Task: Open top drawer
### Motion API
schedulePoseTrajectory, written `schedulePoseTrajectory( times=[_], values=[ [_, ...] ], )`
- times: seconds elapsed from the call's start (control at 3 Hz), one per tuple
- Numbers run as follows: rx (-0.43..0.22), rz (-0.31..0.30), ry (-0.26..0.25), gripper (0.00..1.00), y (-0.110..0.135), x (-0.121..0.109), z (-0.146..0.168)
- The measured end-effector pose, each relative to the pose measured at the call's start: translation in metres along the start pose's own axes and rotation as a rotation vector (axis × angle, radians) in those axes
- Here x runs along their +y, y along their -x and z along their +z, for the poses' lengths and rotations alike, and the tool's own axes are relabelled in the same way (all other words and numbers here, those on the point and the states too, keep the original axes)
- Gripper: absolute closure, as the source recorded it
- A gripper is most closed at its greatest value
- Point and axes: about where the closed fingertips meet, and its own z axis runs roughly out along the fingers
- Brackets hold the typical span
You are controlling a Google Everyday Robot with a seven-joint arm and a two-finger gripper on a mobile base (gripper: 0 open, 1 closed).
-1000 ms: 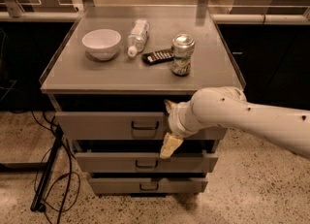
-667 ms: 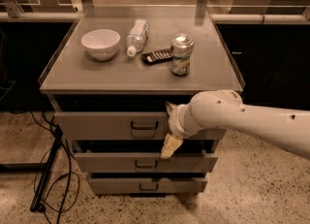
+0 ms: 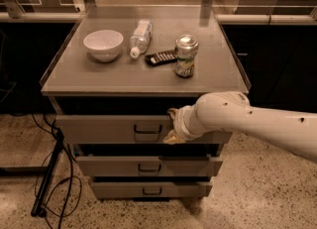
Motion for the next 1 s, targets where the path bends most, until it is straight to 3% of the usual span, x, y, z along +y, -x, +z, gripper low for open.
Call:
schedulePoseTrajectory(
  times=[0.67, 1.0],
  values=[
    [0.005, -0.023, 0.019, 0.97, 0.0076, 0.0027, -0.0177],
    [0.005, -0.023, 0.018, 1.0, 0.0084, 0.0023, -0.019]
  ],
)
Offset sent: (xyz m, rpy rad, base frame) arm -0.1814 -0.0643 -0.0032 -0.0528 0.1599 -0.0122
